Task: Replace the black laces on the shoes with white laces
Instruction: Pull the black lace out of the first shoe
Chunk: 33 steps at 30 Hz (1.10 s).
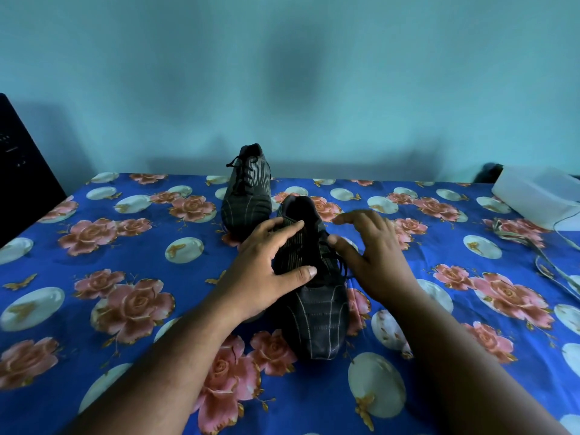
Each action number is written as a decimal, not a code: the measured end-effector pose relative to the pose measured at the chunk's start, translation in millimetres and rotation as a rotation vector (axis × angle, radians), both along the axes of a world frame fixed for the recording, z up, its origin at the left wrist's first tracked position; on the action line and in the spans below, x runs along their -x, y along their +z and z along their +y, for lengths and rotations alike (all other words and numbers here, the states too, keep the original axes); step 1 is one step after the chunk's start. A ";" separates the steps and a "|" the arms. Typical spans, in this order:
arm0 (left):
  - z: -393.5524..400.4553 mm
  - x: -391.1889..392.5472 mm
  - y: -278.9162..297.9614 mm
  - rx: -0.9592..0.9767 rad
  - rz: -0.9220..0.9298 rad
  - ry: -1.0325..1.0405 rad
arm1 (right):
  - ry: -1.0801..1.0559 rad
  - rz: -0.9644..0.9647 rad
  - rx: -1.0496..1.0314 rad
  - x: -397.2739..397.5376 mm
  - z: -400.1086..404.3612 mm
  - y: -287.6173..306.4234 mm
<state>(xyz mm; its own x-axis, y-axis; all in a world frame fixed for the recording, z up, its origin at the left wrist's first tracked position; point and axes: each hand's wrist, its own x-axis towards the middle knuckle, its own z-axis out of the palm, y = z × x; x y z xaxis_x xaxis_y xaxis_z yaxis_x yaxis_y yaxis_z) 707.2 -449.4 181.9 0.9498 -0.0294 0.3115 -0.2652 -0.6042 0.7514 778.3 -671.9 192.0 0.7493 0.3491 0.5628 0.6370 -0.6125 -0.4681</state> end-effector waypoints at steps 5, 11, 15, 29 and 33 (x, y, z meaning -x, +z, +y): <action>0.1 0.0 -0.4 -0.011 -0.003 0.008 | 0.094 -0.036 0.064 7.1 9.4 1.4; -0.7 -0.4 -0.5 -0.003 -0.024 0.012 | 0.126 -0.090 0.055 3.1 5.1 1.4; -2.4 0.6 1.2 0.003 -0.022 0.014 | 0.148 -0.093 0.029 6.9 6.4 4.6; -2.0 0.6 2.6 0.011 -0.015 -0.002 | 0.184 0.269 -0.544 10.9 3.2 18.6; -0.9 -1.0 -0.6 0.006 -0.033 0.005 | -0.025 0.307 -0.773 1.9 -4.8 21.1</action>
<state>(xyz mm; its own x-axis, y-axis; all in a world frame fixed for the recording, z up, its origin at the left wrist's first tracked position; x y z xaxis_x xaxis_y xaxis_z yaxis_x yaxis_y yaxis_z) 708.1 -450.2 181.3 0.9393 -0.0229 0.3425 -0.2866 -0.6014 0.7458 776.4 -676.7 213.1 0.9109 -0.0712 0.4065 0.4030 -0.0595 -0.9133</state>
